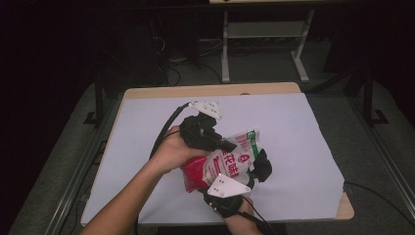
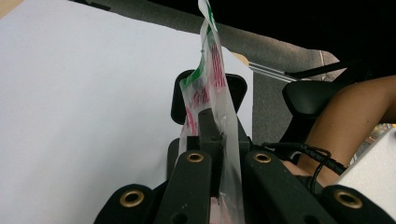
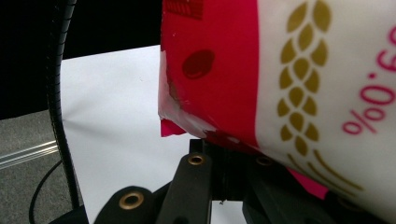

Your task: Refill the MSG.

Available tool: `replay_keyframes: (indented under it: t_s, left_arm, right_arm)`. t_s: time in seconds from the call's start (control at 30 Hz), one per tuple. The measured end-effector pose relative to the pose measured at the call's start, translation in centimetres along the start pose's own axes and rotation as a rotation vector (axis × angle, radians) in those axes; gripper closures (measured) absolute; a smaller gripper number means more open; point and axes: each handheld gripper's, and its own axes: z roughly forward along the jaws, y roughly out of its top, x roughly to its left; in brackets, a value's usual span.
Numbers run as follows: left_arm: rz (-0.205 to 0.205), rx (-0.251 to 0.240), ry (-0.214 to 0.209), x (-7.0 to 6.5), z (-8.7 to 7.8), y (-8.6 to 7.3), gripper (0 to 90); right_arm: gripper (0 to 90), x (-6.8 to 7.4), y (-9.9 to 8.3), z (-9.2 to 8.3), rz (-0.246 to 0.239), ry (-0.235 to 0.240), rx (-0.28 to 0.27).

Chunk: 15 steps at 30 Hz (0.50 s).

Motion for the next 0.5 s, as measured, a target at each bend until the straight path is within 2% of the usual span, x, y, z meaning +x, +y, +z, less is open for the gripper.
replay_keyframes:
  t_s: [0.5]
  left_arm:
    - [0.003, 0.002, 0.0, -0.05, 0.1, 0.18, 90.0]
  right_arm:
    - [90.0, 0.03, 0.06, -0.1, 0.006, 0.004, -0.001]
